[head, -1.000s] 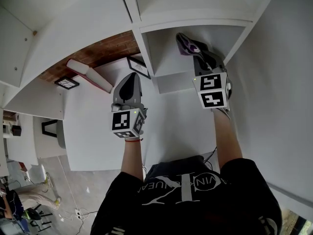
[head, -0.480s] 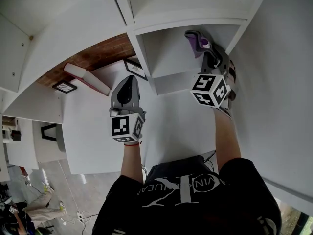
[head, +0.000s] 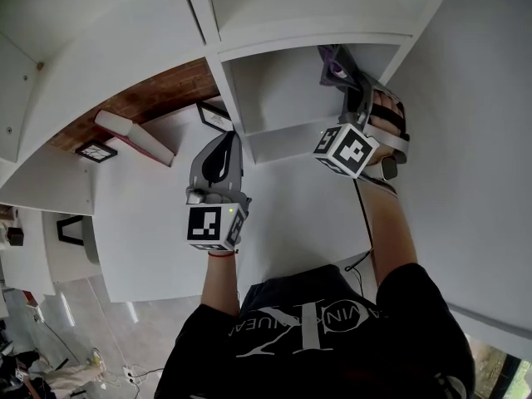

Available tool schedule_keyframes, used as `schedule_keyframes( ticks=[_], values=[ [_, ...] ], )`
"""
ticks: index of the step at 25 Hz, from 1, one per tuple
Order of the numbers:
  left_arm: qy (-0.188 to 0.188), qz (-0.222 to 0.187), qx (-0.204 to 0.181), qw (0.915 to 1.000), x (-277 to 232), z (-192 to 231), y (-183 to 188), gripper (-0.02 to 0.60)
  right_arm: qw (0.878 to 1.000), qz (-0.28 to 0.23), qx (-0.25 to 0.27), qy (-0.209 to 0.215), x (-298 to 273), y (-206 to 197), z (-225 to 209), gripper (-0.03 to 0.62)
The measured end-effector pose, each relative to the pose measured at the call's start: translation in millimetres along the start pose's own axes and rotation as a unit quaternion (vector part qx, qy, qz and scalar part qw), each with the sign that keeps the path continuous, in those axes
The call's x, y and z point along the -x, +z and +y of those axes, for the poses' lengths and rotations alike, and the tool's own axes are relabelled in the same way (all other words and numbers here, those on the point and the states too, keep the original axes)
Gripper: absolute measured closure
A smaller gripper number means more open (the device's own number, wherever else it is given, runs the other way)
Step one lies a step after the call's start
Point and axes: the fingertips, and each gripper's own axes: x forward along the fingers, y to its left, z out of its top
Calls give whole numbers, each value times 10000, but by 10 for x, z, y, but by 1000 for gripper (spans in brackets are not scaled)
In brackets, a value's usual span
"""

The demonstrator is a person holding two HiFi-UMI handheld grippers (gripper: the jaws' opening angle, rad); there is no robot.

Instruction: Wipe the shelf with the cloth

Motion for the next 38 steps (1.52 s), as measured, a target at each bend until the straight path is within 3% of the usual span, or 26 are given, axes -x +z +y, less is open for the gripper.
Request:
schedule_keyframes(
  ticks=[5,8,15,21,27,33,38],
  values=[
    [-7,-100,65,9999,-4,17,55,571,9893,-209,1399,348,-8,34,60,540],
    [-2,-108,55,9999,2,25,56,571,9830,-280,1784,324,23,58,-45,540],
    [-731,-120,-276,9969,-6,-366,108,571,9905,-301,1315,250,137,71,-297,540],
    [-1182,-8,-268,9926,-83,-700,168,571,9896,-379,1388,-30,270,105,-625,540],
    [-1216,-179,-99,9924,-122,-703,149,571,9854,-559,1569,-355,358,184,-904,540],
    [-1282,-82,32,9917,-112,-770,67,571,9820,-601,1660,-674,389,183,-960,540],
    [-1286,-78,71,9916,-93,-776,11,571,9784,-460,1947,-526,333,134,-734,542]
  ],
)
